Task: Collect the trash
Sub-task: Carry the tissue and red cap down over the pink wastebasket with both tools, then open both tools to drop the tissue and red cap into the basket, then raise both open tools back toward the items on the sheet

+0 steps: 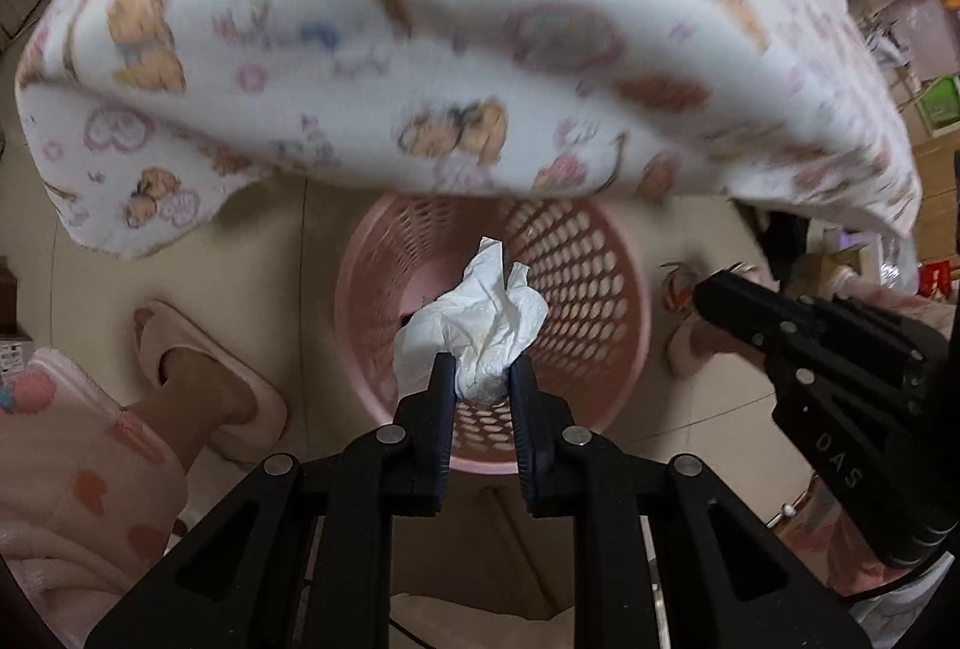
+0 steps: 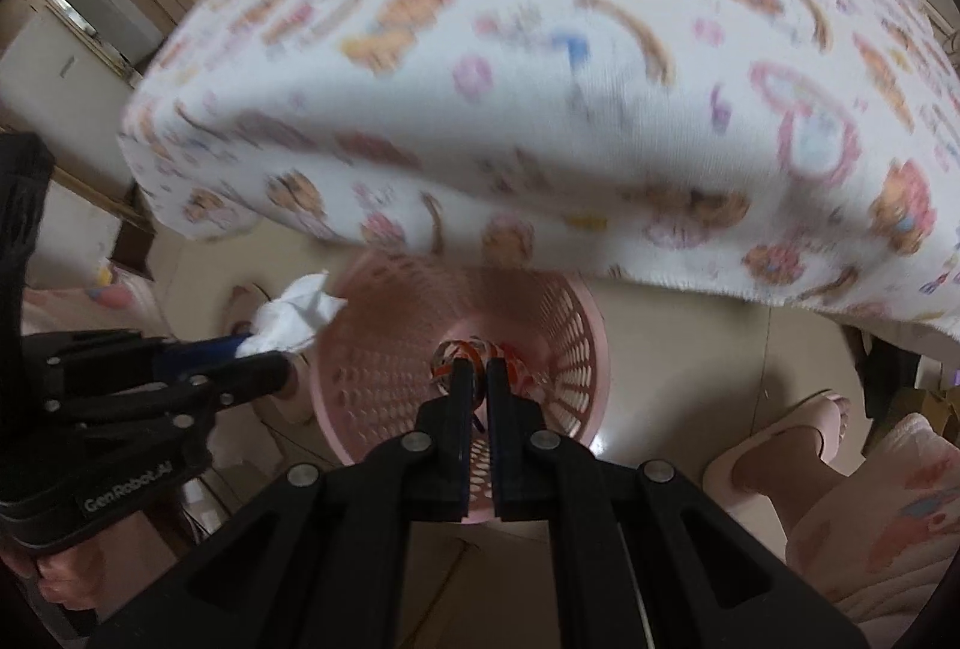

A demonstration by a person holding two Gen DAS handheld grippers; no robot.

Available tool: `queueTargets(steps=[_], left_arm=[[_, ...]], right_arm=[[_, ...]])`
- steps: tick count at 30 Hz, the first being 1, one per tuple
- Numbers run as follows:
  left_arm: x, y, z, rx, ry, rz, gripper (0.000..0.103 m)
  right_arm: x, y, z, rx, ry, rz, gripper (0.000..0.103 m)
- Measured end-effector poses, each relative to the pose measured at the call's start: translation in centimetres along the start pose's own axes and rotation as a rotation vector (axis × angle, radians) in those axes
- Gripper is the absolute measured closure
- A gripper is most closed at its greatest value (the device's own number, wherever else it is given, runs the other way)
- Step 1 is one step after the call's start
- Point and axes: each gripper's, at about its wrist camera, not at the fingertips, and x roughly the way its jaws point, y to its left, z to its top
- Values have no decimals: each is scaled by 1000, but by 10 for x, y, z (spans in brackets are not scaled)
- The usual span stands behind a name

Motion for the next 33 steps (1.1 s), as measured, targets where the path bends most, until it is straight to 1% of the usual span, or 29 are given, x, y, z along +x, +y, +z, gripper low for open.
queueTargets(steps=[3, 4, 6, 11, 14, 16, 17, 19, 21, 23, 26, 28, 30, 32, 33], left_arm=[[13, 1, -1, -19, 52, -23, 86], [19, 3, -1, -35, 81, -38, 86], [27, 8, 0, -62, 112, -52, 86], [38, 14, -2, -101, 153, -78, 86], [44, 14, -1, -100, 164, -73, 86], [47, 13, -2, -95, 173, -62, 85], [49, 13, -3, -96, 180, -60, 78], [51, 13, -3, -99, 189, -65, 70], [49, 12, -3, -87, 182, -54, 66], [46, 11, -2, -77, 173, -44, 57], [42, 11, -2, -75, 169, -32, 52], [37, 10, -1, -67, 158, -30, 50], [31, 9, 1, -54, 130, 0, 45], [21, 8, 3, -42, 88, 21, 41], [16, 8, 4, -40, 68, 25, 40]], right_arm=[[9, -3, -3, -4, 17, -16, 99], [12, -4, -4, -3, 22, -21, 99], [17, -8, -3, 6, 32, -26, 99], [22, -16, -4, 51, 57, -8, 98], [21, -19, -3, 69, 62, -2, 96], [20, -20, -3, 77, 64, 12, 90], [19, -20, -3, 83, 64, 21, 88], [17, -20, -2, 87, 58, 18, 86], [14, -21, -2, 91, 48, 9, 85], [12, -23, 0, 99, 38, 14, 81], [3, -23, 2, 98, 4, -5, 70], [-6, -22, 5, 85, -46, -30, 53], [-12, -22, 6, 85, -71, -29, 51], [-19, -22, 8, 87, -87, -5, 50], [-24, -21, 10, 86, -103, -3, 46]])
